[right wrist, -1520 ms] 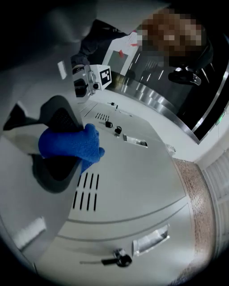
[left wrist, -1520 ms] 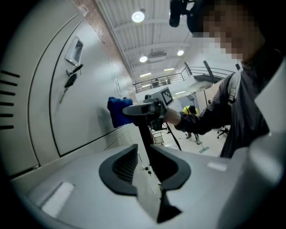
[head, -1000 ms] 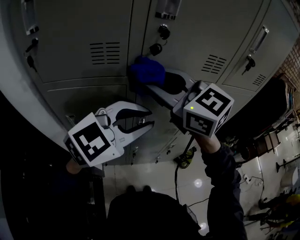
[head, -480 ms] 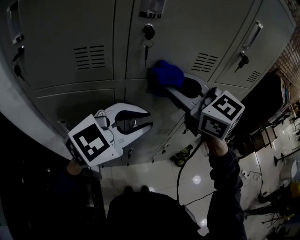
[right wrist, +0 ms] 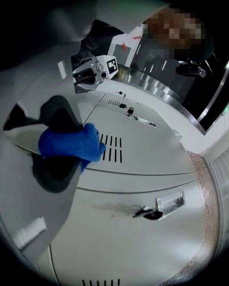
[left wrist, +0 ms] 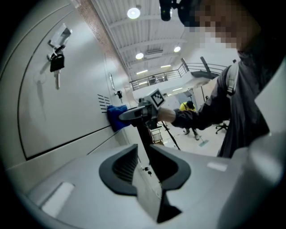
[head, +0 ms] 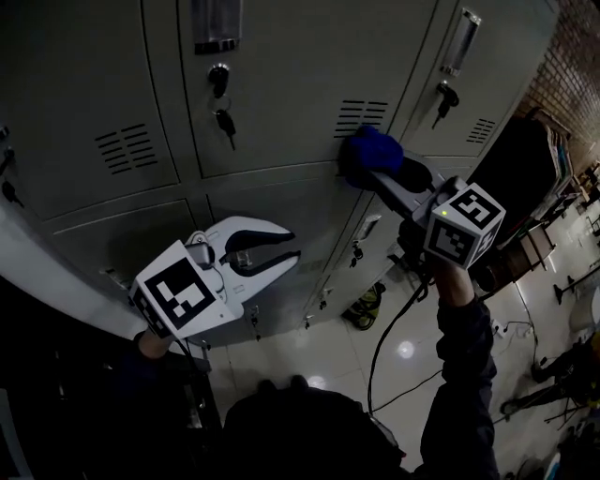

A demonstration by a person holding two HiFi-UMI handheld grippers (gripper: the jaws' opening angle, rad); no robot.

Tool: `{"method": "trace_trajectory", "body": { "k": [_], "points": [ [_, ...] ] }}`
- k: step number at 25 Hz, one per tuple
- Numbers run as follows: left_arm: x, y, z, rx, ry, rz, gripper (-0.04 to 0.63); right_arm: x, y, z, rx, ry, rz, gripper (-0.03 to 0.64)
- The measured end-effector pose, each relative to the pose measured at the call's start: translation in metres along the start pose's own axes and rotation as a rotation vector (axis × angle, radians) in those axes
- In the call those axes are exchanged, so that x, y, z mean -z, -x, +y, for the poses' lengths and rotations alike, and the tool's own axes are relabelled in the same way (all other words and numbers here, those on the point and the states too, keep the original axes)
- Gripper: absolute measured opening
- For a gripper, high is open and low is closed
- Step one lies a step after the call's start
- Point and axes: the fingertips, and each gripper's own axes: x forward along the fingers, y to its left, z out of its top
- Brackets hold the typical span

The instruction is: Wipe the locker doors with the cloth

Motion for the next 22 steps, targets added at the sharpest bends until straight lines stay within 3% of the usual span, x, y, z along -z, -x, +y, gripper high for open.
{"method": "trace_trajectory", "body": {
  "k": [8,22],
  "points": [
    [-0.003,-0.020,0.001,0.003,0.016,0.007,0.057,0.006,0.016,-0.025,0.037,-0.004,-0.018,0.123],
    [-0.019,-0.020,-0.013,-0.089,0.116,-0.067,0.055,0.020,0.062,0.030,-0.095,-0.011,-0.176,0.123]
  ]
}}
